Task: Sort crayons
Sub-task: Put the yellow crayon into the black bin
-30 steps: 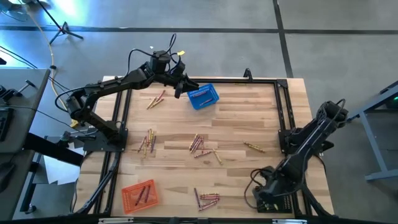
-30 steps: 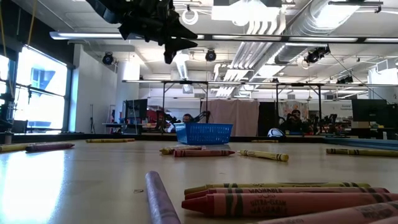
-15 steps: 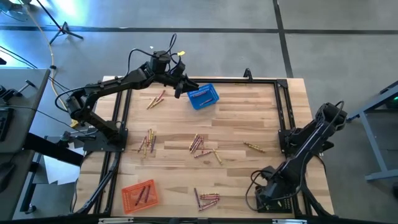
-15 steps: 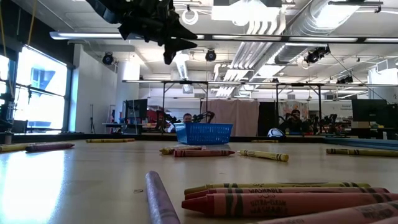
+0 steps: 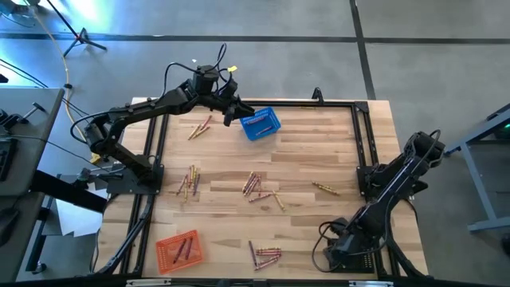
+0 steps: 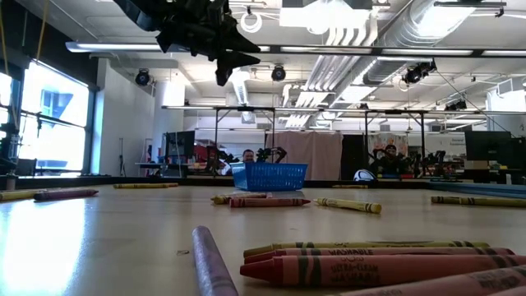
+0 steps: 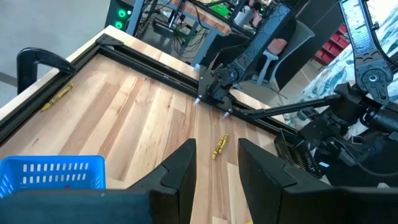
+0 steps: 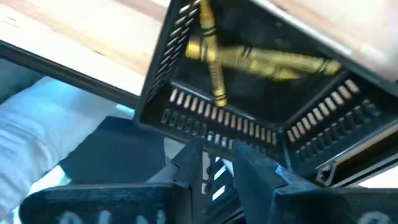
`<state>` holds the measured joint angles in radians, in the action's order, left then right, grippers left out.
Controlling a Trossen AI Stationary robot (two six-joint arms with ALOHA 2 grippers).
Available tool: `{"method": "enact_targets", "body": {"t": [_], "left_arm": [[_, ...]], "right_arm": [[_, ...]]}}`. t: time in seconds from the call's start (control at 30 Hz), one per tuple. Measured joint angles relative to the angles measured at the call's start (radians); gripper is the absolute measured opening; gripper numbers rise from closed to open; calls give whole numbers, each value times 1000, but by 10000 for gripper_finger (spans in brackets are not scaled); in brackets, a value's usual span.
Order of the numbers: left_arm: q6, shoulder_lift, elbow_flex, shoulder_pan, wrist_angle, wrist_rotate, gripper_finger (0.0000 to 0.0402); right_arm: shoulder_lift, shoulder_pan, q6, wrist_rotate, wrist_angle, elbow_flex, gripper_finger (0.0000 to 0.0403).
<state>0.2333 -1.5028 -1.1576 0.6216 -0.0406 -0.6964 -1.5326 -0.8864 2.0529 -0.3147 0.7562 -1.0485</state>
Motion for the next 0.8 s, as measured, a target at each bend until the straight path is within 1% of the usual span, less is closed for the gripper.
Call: {"method": "enact_targets", "body": {"t": [0.1,0.2,0.27,0.37,0.5,0.6,0.67,0.8], "left_arm": [[0,0,0,0,0,0,103],[0,0,0,0,0,0,103],[0,0,0,0,0,0,103],[-1,0,0,0,0,0,103],[-2,0,0,0,0,0,103],[-2,0,0,0,0,0,103],[-2,0,0,0,0,0,103],[16,0,0,0,0,0,103]], "right_arm": [[1,9,33,0,-30,0,79],[2,42,36,0,-76,0,78],[2,75,26,2,-92,0,78],[2,141,-27,39,-79,0,78],[-8,255,-157,129,17,0,77],[-27,354,-284,185,61,0,77],[-50,425,-391,208,55,0,78],[-115,552,-618,200,-22,0,78]]}}
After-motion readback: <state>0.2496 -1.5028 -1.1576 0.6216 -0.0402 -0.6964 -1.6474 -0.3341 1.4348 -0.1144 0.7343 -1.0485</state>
